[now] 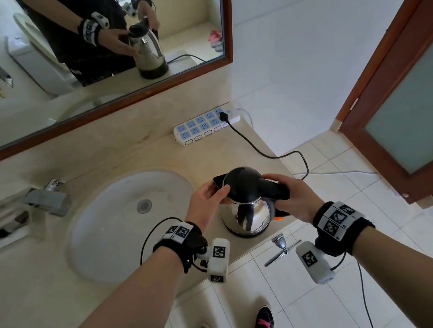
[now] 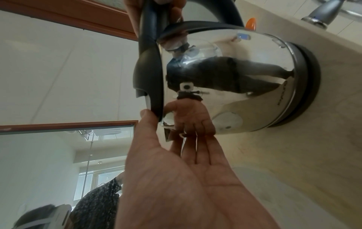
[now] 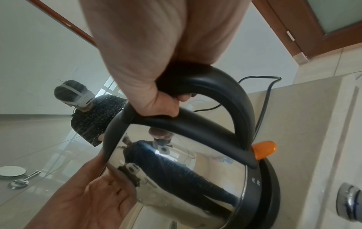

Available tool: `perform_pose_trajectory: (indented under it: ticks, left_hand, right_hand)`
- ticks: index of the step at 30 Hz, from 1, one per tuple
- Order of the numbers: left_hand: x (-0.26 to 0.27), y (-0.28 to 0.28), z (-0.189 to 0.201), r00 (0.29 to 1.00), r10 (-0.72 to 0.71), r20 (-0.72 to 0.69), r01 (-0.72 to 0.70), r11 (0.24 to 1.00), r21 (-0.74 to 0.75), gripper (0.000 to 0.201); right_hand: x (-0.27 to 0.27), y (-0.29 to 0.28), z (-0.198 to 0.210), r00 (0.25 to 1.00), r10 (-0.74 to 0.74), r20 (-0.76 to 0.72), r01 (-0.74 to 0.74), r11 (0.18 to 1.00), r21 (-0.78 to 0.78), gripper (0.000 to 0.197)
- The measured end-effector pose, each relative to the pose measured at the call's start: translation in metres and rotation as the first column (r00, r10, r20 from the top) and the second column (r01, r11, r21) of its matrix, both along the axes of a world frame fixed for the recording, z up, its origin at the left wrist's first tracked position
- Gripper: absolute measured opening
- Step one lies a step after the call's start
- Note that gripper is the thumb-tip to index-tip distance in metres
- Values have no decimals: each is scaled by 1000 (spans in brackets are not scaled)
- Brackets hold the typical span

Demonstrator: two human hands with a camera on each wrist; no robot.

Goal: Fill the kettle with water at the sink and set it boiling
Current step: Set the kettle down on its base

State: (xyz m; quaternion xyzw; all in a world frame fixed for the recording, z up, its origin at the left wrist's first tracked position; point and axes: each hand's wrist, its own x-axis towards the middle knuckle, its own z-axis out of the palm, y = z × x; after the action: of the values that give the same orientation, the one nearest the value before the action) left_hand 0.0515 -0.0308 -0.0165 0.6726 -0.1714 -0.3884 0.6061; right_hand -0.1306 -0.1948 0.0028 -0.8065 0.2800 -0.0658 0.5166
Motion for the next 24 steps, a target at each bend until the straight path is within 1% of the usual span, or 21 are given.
perform_pose_trajectory:
  ticks: [3,7,10,13,16,20,21,24]
  left_hand:
    - [-1,2,-1,1000,-20,2,20,1000,2,21]
    - [-1,-1,-1,999,-42,6,42,999,-7,21]
    - [2,-2,-2,1000,-31,3,31,999,-12,21]
    - [6,-3,-3,1000,-19,1,19,1000,-12,25]
    - [6,0,-6,1000,10,-25,-10,1000,4,32]
    - [2,4,-11,999,32,-28,-31,999,25,39]
    - [1,4,-9,999,32,-22,-31,999,26,39]
    - [1,4,-9,1000,17,-13,-17,999,45,41]
  right_hand:
    - [-3,4,-5,1000,-21,5,21,1000,9,70]
    - [-4,8,-8,999,-43,16,43,999,-13,74]
    - [-1,10,-7,999,-41,27,42,999,-30,75]
    - [2,9,-6,999,-39,30,40,999,-32,75]
    - [2,10,-7,1000,-27,1,28,999,-37,72]
    - [-2,14,-9,999,-52,9,51,998,44,76]
    - [-2,14,-8,998,-57,7,57,997,44,76]
    - [-2,13,-7,998,-30,-63,30,1000,-8,76]
